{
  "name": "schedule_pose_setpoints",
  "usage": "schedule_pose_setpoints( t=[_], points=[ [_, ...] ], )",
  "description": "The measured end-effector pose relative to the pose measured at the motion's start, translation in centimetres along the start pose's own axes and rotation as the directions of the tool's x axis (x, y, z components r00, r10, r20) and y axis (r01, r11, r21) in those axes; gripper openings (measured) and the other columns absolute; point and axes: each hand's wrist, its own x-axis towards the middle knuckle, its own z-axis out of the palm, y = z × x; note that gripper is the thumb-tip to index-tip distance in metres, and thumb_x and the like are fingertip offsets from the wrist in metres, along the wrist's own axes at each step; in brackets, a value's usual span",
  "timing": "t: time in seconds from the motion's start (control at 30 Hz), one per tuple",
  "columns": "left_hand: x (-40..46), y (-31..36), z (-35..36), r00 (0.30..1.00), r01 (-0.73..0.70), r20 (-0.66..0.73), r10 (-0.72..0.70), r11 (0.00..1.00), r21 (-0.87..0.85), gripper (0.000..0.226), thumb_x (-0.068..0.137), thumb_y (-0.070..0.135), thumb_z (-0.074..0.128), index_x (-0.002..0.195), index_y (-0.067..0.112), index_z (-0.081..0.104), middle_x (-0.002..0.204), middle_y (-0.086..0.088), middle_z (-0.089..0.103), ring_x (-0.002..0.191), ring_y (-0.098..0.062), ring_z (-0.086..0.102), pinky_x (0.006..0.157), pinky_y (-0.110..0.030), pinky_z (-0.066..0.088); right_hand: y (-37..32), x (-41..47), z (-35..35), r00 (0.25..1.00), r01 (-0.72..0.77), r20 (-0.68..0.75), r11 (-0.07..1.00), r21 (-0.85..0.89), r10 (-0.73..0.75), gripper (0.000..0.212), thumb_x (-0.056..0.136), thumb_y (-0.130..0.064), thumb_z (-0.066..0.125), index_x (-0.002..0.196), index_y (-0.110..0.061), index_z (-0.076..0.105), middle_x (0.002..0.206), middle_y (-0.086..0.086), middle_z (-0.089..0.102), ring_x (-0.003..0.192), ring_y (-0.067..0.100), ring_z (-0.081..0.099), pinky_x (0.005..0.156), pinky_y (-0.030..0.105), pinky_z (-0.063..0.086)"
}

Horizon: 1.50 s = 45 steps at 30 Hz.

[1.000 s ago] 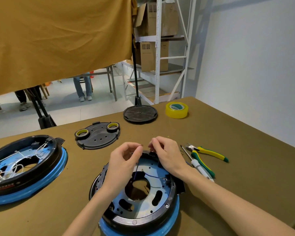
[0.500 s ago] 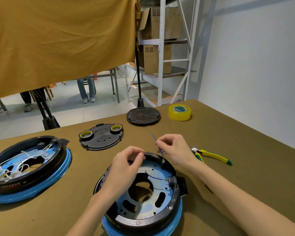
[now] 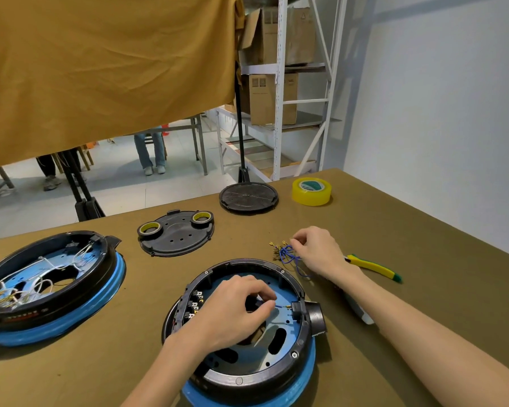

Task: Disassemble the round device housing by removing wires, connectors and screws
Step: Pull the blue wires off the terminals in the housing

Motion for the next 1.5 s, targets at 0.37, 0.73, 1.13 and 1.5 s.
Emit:
schedule_pose_setpoints(
  t=[0.37, 0.73, 1.13, 1.5],
  points=[
    [0.0, 0.0, 0.0, 0.999, 0.022, 0.024, -0.022, 1.000, 0.007, 0.022, 0.097, 0.049, 0.058, 0.110, 0.037, 0.071, 0.105, 0.025, 0.065, 0.106, 0.005, 0.055, 0.099, -0.028, 0.048, 0.0, 1.0, -0.2, 0.941, -0.103, 0.327, 0.994, 0.039, 0.084, 0.017, 0.081, -0.030, 0.080, 0.081, -0.014, 0.080, 0.079, 0.001, 0.074, 0.079, 0.015, 0.069, 0.072, 0.036, 0.057],
    [-0.1, 0.1, -0.2, 0.999, 0.026, 0.033, -0.025, 1.000, -0.006, 0.026, 0.096, 0.050, 0.058, 0.112, 0.034, 0.072, 0.106, 0.022, 0.066, 0.105, 0.004, 0.057, 0.098, -0.030, 0.049, -0.5, 3.6, -0.8, 0.898, -0.346, 0.364, 0.908, 0.236, 0.248, 0.020, 0.083, -0.022, 0.077, 0.069, -0.008, 0.071, 0.070, 0.004, 0.062, 0.062, 0.015, 0.052, 0.044, 0.018, 0.038],
    [-0.1, 0.2, -0.3, 0.999, 0.031, 0.031, -0.030, 0.999, -0.019, 0.024, 0.095, 0.047, 0.060, 0.109, 0.032, 0.073, 0.104, 0.019, 0.068, 0.103, 0.002, 0.059, 0.096, -0.031, 0.050, 0.6, 4.9, -1.3, 0.837, -0.424, 0.460, 0.881, 0.207, 0.295, 0.019, 0.086, -0.024, 0.073, 0.088, -0.005, 0.073, 0.083, 0.010, 0.071, 0.056, 0.010, 0.059, 0.051, 0.021, 0.046],
    [0.2, 0.2, -0.1, 0.999, -0.049, -0.002, 0.049, 0.999, 0.012, 0.020, 0.097, 0.044, 0.061, 0.107, 0.036, 0.076, 0.104, 0.027, 0.069, 0.112, 0.008, 0.054, 0.097, -0.011, 0.039, -1.0, 1.9, -1.5, 0.984, -0.128, 0.154, 0.963, 0.236, 0.093, 0.016, 0.093, -0.020, 0.061, 0.089, -0.020, 0.077, 0.087, -0.005, 0.072, 0.086, 0.011, 0.065, 0.077, 0.025, 0.045]
  ],
)
